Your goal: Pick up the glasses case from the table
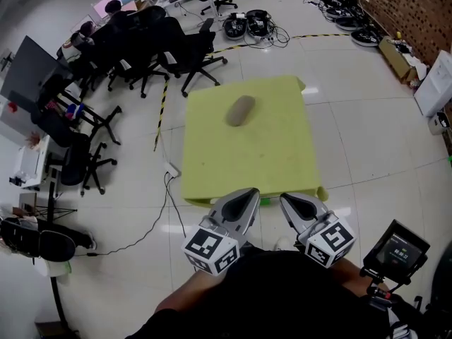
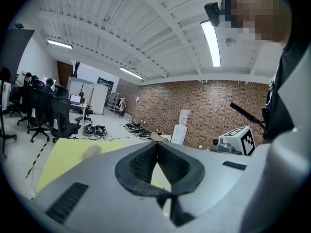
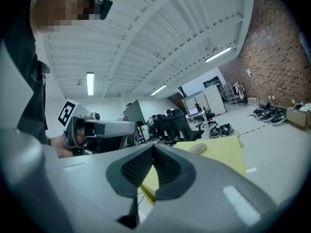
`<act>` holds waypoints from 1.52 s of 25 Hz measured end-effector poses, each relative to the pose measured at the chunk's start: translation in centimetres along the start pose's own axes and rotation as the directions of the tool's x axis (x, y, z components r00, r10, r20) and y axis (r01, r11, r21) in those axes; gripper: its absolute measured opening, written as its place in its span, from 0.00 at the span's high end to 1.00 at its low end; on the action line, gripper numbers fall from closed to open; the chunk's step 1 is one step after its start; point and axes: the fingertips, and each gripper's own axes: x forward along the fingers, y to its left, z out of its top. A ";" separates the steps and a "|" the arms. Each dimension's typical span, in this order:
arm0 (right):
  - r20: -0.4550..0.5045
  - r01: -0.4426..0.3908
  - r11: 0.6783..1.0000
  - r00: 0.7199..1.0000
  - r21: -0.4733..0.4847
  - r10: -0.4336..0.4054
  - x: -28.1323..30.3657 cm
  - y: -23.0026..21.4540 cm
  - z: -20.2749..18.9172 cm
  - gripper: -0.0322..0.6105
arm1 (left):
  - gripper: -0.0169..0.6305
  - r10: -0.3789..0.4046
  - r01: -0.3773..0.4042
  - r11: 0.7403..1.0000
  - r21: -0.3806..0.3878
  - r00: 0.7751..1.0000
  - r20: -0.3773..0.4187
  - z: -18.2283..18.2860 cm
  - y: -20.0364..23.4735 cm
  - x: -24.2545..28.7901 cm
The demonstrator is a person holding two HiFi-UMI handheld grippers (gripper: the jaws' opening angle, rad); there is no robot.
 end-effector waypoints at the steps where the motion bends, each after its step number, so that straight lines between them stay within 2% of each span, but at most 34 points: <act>1: -0.002 0.000 1.000 1.000 0.000 0.000 0.6 -0.1 -0.1 0.95 | 0.96 0.002 -0.002 1.000 -0.004 1.000 0.000 0.0 0.7 0.0; 28: -0.084 0.034 0.998 0.996 -0.043 -0.038 15.6 1.1 1.0 0.95 | 0.96 0.010 -0.005 0.996 -0.088 0.999 0.052 2.8 17.5 -1.9; 38: -0.087 0.094 0.993 0.991 -0.076 -0.101 20.6 2.4 1.5 0.95 | 0.96 -0.054 0.060 0.993 -0.098 0.996 0.065 3.4 22.8 -3.1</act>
